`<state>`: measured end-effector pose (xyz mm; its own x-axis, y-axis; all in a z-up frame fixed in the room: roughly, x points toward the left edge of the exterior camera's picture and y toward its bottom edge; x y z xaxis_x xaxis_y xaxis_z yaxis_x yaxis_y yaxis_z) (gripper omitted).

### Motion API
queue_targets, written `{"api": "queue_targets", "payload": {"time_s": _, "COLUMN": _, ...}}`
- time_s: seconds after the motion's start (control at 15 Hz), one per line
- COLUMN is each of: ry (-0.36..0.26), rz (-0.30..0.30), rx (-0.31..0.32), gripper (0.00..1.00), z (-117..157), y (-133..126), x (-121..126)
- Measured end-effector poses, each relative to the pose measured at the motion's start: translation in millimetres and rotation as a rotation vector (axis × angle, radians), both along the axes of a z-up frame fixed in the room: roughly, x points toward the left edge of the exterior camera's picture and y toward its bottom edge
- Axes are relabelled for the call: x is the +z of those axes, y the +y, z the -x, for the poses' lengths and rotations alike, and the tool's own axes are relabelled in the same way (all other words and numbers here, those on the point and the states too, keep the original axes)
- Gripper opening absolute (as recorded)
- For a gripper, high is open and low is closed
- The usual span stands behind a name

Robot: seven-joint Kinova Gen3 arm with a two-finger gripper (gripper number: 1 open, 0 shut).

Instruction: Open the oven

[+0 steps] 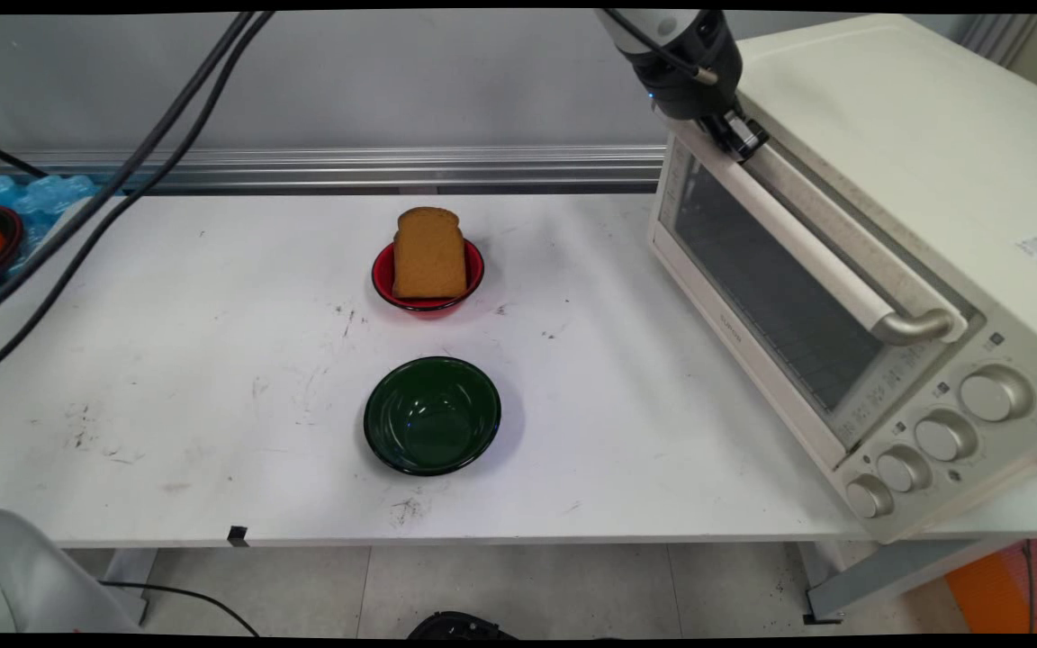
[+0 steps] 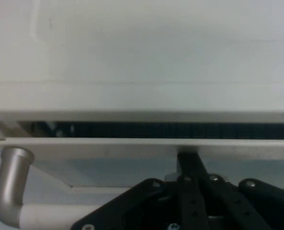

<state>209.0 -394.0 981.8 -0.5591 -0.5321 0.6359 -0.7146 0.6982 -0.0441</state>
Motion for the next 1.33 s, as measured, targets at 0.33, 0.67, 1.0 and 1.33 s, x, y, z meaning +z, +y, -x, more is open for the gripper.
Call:
{"api": "queue_targets", "payload": {"time_s": 0.33, "ry": -0.020, "rz": -0.016, "rx": -0.005, "gripper": 0.00, "z": -9.2, "y": 7.6, "x": -7.0}}
{"api": "queue_targets", "payload": {"time_s": 0.67, "ry": -0.045, "rz": -0.039, "rx": -0.011, "gripper": 0.00, "z": -22.7, "y": 18.5, "x": -16.6}}
{"api": "queue_targets", "payload": {"time_s": 1.0, "ry": -0.065, "rz": -0.057, "rx": -0.018, "gripper": 0.00, "z": -31.8, "y": 27.1, "x": -25.9}}
{"api": "queue_targets", "payload": {"time_s": 1.33, "ry": -0.084, "rz": -0.074, "rx": -0.027, "gripper": 0.00, "z": -41.3, "y": 34.5, "x": -39.1}}
